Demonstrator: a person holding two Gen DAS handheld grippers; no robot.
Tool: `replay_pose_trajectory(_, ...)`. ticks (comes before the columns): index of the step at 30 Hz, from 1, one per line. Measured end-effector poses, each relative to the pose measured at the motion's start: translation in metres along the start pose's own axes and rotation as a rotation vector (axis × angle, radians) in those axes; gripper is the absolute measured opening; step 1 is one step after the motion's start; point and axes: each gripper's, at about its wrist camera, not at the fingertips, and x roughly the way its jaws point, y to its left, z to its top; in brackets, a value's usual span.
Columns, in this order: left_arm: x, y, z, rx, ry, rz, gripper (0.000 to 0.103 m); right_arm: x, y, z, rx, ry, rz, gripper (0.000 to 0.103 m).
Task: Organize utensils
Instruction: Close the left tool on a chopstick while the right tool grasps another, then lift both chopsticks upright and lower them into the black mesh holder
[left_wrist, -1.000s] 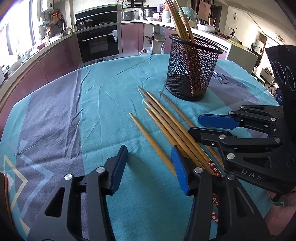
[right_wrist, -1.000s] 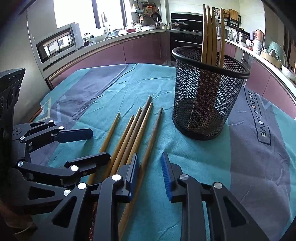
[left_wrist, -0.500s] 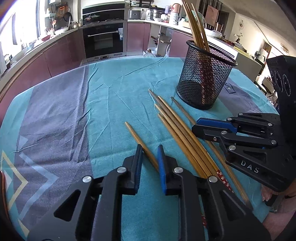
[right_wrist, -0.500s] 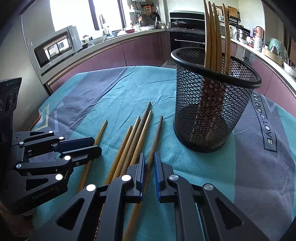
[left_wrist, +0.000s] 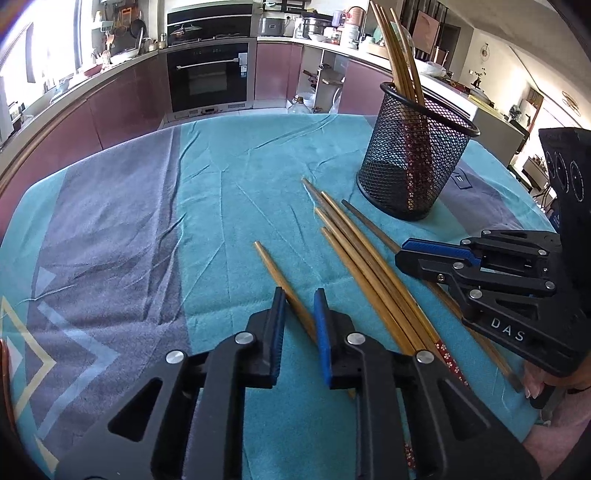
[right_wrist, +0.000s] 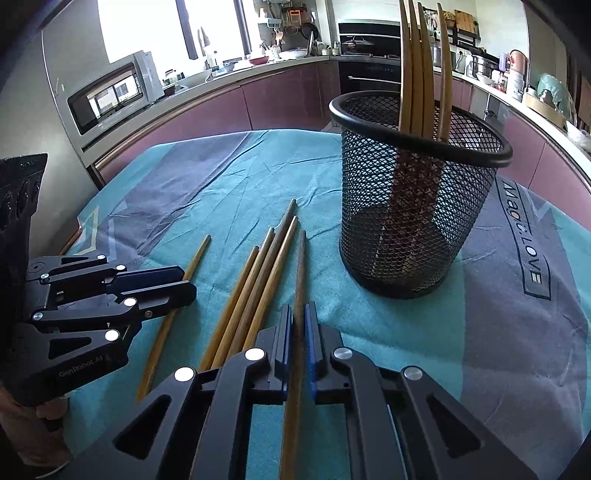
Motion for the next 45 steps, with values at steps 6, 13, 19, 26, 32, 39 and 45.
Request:
replay_pose_trajectory(6,-0.003,0.001,0.002,-0.031,-0.007,0.004,0.009,-0.007,-0.004,-0.001,0.025,-0.024,0.016,0.005)
replay_pose_trajectory(13,-0.017,0.001,0.004,-0.034,-0.031,-0.043,0.001,-0.033,-0.006,0.0,0.039,-0.09,0.075,0.005)
replay_pose_trajectory(19,-0.038,0.0,0.011,-0.022,-0.073,-0.107,0.001,-0.06,-0.009,0.003,0.058,-0.159,0.123,0.005)
replay_pose_trajectory(26,-0.017,-0.007,0.004,0.028,-0.01,-0.033,0.023,-0.069,-0.009,0.005,0.057,-0.177,0.118,0.005)
replay_pose_trajectory(32,0.0,-0.016,0.0,0.076,0.015,0.043,0.02,-0.067,-0.005,0.004,0.046,-0.173,0.11,0.005)
replay_pose_trajectory(39,-0.001,-0.017,0.002,0.061,0.004,0.049,0.007,-0.075,-0.009,0.005,0.048,-0.2,0.109,0.005)
replay_pose_trajectory(45,-0.029,-0.012,0.011,0.047,-0.049,-0.033,0.007,-0.087,-0.017,0.008,0.064,-0.234,0.118,0.005)
